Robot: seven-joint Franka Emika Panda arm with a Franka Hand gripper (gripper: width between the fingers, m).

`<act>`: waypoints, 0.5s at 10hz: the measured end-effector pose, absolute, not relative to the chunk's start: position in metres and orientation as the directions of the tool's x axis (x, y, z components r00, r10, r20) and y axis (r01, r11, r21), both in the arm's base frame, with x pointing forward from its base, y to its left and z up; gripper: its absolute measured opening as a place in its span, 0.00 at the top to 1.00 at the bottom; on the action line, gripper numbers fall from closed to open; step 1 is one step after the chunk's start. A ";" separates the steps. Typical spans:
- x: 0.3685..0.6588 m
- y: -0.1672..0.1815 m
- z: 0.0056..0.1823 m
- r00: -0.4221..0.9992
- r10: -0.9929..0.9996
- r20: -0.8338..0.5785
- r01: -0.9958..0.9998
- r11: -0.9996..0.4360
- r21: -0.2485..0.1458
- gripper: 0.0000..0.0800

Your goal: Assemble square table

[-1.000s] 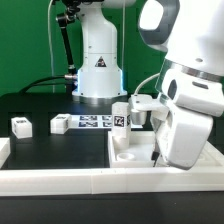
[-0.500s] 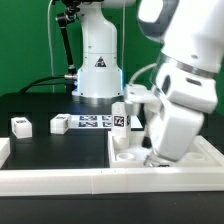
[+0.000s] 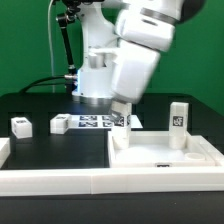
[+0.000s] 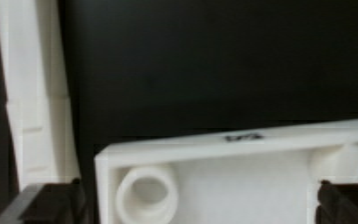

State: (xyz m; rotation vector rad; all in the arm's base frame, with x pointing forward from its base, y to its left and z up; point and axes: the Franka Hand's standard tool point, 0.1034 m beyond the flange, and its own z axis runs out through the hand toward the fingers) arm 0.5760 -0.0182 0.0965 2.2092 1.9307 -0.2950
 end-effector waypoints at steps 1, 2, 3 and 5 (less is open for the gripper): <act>0.559 -0.034 0.099 0.156 0.950 -0.270 0.987 -0.160 0.007 0.19; 0.558 -0.035 0.098 0.206 0.940 -0.272 0.978 -0.210 0.016 0.19; 0.559 -0.033 0.096 0.267 0.925 -0.271 0.963 -0.268 0.033 0.19; 0.559 -0.033 0.096 0.402 0.877 -0.265 0.915 -0.398 0.071 0.19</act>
Offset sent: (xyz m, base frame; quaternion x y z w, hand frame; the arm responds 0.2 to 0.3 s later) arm 0.0000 0.0000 0.0000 0.0000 0.0000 0.1938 0.9810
